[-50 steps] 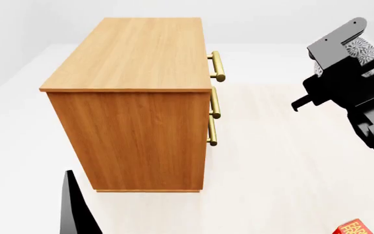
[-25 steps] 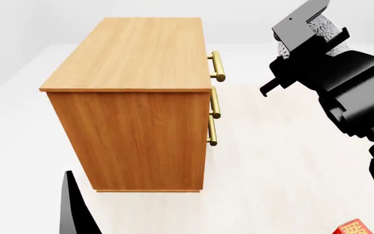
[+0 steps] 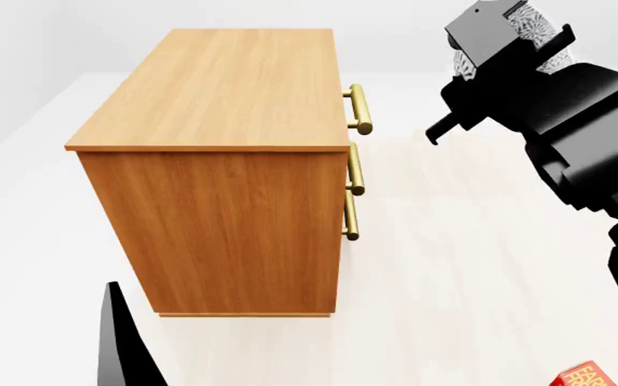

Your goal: Close the top drawer of the cabinet and put the bowl on top of it.

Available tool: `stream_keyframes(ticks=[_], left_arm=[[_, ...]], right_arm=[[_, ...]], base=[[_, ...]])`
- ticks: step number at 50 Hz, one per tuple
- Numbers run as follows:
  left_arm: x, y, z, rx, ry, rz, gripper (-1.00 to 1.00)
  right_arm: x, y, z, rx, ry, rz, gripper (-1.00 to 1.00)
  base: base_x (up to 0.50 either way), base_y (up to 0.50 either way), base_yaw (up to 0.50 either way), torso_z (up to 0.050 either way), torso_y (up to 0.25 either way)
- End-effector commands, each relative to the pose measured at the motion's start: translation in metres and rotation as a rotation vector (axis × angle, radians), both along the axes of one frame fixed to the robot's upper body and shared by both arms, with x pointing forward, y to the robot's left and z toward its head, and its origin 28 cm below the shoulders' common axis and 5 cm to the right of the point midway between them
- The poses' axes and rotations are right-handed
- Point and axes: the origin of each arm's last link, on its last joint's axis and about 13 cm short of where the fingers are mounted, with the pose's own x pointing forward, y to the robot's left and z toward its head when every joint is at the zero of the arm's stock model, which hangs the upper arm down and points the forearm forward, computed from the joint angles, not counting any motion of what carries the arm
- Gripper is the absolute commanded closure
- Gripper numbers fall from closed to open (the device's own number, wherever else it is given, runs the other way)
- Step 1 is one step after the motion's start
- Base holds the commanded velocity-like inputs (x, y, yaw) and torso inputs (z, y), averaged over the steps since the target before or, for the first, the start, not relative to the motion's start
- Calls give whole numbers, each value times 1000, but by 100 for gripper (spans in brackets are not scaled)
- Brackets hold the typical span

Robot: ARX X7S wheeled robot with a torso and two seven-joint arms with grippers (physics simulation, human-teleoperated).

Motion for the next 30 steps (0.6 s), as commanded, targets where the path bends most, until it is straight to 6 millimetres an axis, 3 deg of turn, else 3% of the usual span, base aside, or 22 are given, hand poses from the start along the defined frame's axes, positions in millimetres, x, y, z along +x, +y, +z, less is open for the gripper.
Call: stream_keyframes(ticks=[1,9,19,30], left_arm=[[2,2,-5,16,3,18,-100],[0,4,-6,14,3,25,-100],[0,5,-5,12,5,27,-100],[1,5,-6,14,10,25,-100]], right_arm=[[23,-9,65,-42,-56,129,100],[40,-6,106,-90,-43,235,100],[36,-2,121,-56,13,423,100],[37,14,128,-98,34,485,100]], base=[[0,0,0,0,0],[0,0,0,0,0],[0,0,0,0,1],[0,0,0,0,0]])
